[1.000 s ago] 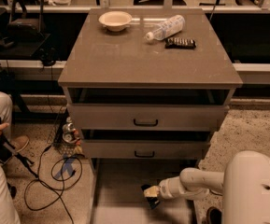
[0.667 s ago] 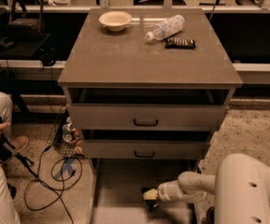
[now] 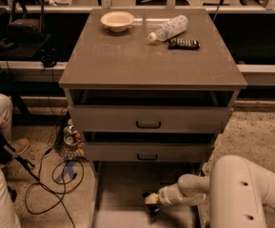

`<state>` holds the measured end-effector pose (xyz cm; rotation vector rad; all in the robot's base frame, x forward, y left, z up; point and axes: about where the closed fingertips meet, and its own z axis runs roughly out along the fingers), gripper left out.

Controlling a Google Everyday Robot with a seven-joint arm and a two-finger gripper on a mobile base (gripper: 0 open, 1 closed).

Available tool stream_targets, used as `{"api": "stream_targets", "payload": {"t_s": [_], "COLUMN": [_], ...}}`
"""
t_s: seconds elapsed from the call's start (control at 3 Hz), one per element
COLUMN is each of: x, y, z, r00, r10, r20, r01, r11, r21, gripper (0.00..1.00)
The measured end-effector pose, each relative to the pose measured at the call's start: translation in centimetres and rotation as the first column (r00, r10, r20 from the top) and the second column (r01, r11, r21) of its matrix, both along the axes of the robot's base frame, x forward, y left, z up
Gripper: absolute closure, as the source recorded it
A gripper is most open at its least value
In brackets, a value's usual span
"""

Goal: Place rxbar blueberry into bottom drawer

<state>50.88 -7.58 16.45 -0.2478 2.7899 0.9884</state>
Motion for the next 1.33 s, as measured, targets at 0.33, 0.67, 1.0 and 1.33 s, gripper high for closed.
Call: {"api": "stream_targets", "payload": {"t_s": [0.33, 0.67, 1.0, 1.33], "x": [0.2, 0.3, 0.1, -0.6], "y": [0.0, -0.9, -3.7, -7.3], "z": [0.4, 2.0, 6.2, 13.4], "r00": [1.0, 0.9996, 0.9947, 0.9847], "r10": [0.004, -0.006, -0.038, -0.027], "r20": [0.003, 0.026, 0.095, 0.172], "r01": [-0.004, 0.007, 0.042, 0.035], "r11": [1.0, 1.0, 0.998, 0.999], "r21": [-0.01, -0.021, -0.041, -0.041], "gripper": [0.06, 0.0, 0.0, 0.0]}}
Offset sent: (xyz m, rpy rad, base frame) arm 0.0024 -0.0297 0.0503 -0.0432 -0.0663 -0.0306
